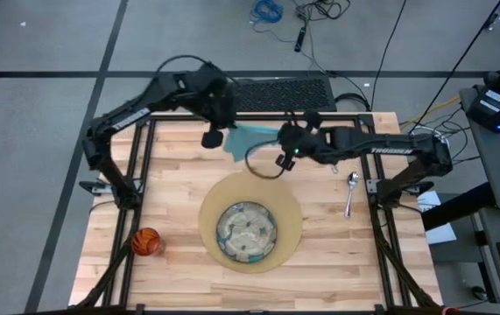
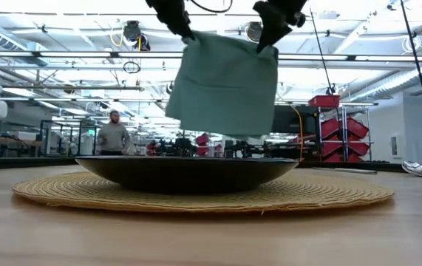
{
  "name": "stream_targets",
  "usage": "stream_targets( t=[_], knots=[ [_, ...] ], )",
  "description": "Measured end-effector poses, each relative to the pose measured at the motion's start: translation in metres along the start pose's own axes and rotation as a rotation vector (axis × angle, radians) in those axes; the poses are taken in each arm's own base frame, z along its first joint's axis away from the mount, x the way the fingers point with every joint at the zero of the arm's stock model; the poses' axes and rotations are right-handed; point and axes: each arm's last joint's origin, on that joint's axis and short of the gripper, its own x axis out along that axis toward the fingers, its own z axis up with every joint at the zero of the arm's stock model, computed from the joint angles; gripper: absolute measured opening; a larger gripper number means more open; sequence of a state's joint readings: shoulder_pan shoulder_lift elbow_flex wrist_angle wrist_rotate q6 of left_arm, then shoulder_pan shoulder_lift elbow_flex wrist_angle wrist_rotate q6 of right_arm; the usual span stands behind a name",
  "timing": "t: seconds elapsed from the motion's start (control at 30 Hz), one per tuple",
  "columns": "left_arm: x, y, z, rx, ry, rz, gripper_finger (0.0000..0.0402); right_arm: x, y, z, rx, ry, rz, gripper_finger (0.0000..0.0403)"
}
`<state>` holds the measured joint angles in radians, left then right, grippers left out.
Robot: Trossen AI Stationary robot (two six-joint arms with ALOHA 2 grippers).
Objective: Set table place
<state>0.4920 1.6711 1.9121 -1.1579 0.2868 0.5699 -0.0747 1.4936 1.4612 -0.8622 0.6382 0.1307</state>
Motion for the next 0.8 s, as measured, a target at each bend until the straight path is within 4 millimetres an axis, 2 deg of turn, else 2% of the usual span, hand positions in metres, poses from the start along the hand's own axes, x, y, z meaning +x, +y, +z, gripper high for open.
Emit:
stream_targets(
  t=[0.07, 0.13, 0.23, 0.33, 0.43, 0.57, 0.8],
  knots=[
    [0.000, -0.005, -0.002, -0.033, -0.001, -0.017, 0.0000, 0.000, 0.006, -0.001, 0.023, 0.014, 0.083, 0.0000],
    [0.012, -0.011, -0.007, -0.038, 0.024, -0.065, 0.0000, 0.007, 0.018, -0.009, 0.011, 0.057, 0.139, 0.0000],
    [0.053, -0.018, -0.029, -0.066, 0.109, -0.133, 0.0000, 0.021, 0.036, -0.029, 0.011, 0.138, 0.181, 0.0000],
    [0.097, -0.028, -0.064, -0.101, 0.175, -0.226, 0.0000, 0.028, 0.050, -0.048, 0.051, 0.180, 0.211, 0.0000],
    [0.121, -0.040, -0.091, -0.124, 0.230, -0.283, 0.0000, 0.034, 0.062, -0.061, 0.071, 0.212, 0.293, 0.0000],
    [0.129, -0.049, -0.104, -0.146, 0.249, -0.345, 0.0000, 0.038, 0.067, -0.069, 0.074, 0.234, 0.360, 0.0000],
    [0.133, -0.058, -0.095, -0.127, 0.193, -0.394, 0.0000, 0.039, 0.065, -0.066, 0.085, 0.223, 0.360, 0.0000]
  ],
)
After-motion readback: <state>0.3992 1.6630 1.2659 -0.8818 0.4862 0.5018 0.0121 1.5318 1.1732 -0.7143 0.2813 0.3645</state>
